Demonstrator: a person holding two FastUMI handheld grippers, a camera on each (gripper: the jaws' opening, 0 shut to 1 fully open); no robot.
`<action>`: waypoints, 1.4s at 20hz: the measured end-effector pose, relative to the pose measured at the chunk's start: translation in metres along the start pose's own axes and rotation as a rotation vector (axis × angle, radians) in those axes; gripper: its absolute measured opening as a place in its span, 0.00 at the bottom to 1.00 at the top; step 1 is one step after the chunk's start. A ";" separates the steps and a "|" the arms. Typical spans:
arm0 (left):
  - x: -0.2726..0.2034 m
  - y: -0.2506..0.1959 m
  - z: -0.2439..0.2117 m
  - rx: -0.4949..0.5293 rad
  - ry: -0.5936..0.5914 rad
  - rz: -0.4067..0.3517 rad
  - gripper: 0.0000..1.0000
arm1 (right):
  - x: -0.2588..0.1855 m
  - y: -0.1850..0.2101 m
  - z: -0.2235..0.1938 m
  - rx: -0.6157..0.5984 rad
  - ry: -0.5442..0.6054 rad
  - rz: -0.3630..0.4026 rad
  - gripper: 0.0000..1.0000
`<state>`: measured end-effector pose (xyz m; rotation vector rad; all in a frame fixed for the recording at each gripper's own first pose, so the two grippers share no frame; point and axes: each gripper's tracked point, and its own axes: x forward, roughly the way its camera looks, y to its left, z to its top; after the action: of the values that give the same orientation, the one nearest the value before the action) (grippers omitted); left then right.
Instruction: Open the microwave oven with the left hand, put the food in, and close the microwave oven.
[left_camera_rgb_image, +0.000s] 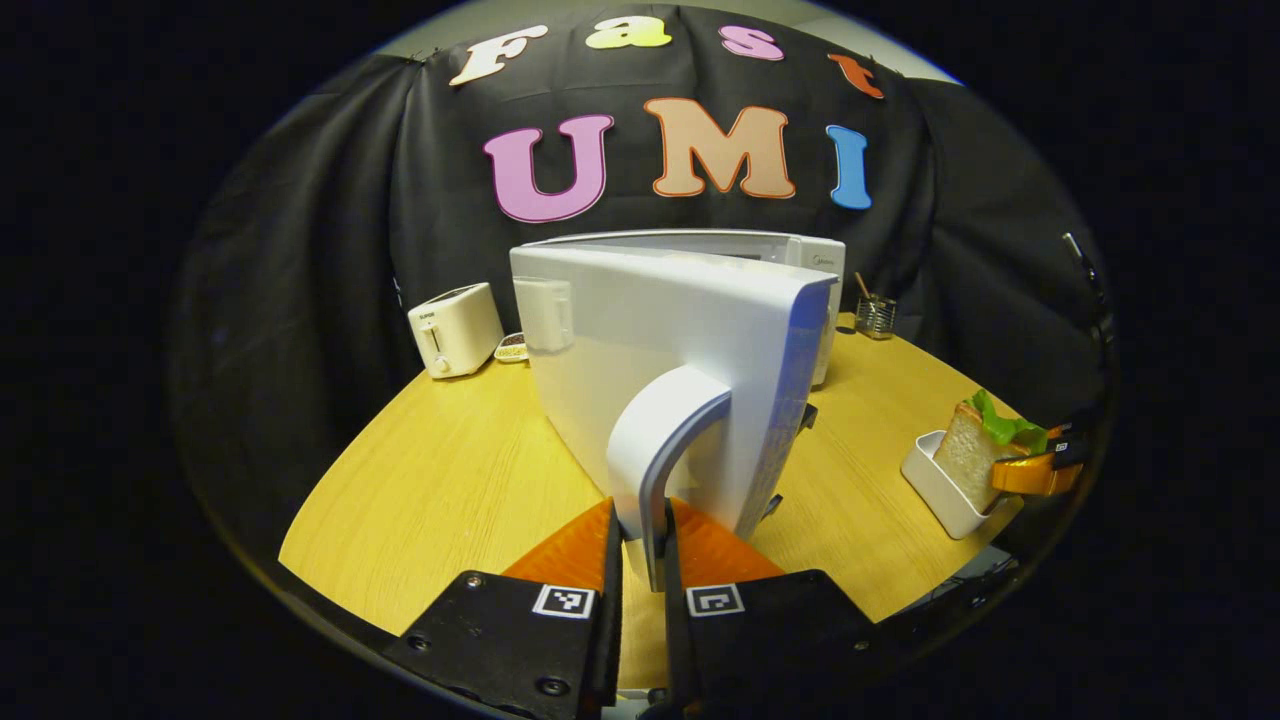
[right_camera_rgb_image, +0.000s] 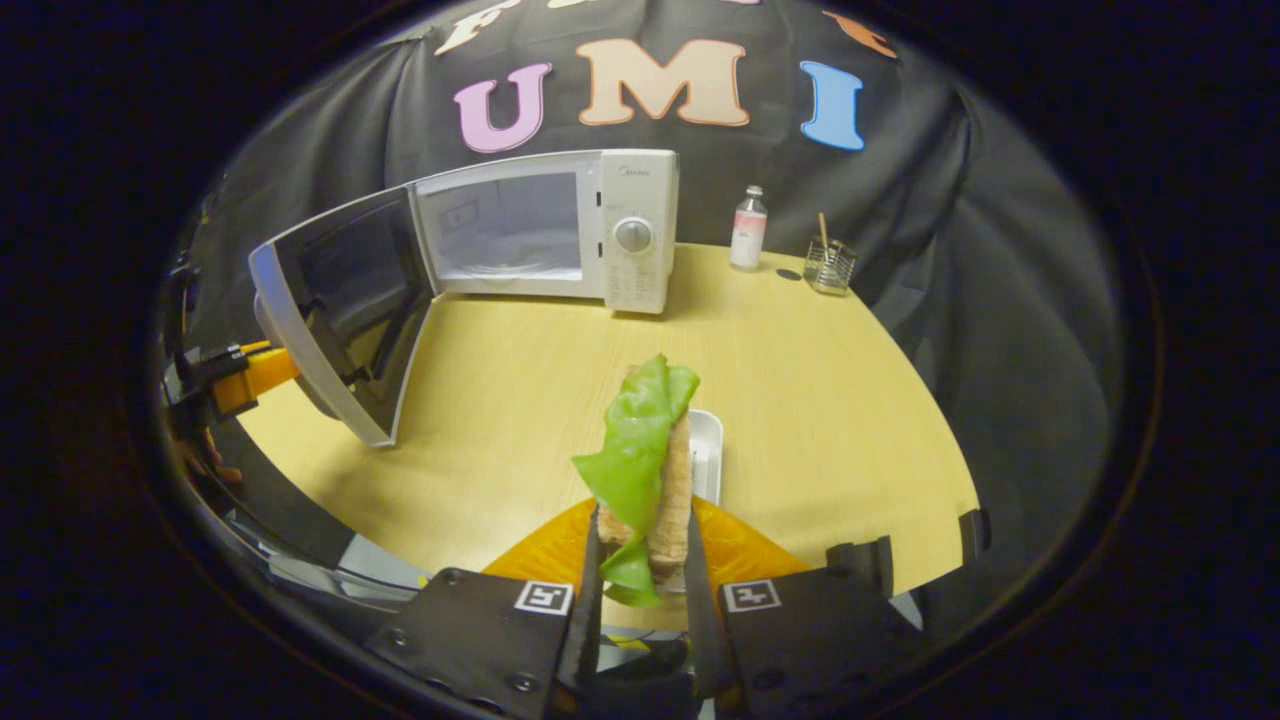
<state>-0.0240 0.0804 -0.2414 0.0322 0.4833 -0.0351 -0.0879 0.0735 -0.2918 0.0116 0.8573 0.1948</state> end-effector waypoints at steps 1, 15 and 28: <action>-0.001 0.006 -0.001 -0.004 0.004 0.011 0.19 | 0.000 0.000 0.001 -0.002 -0.004 0.000 0.40; -0.020 0.062 -0.007 -0.069 0.019 0.110 1.00 | -0.008 -0.002 0.004 -0.030 -0.001 -0.025 0.30; -0.076 0.048 -0.012 -0.138 0.030 0.071 0.96 | -0.016 -0.001 0.051 -0.071 -0.047 0.002 0.30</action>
<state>-0.0948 0.1311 -0.2151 -0.0855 0.5131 0.0690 -0.0594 0.0731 -0.2470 -0.0488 0.8036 0.2256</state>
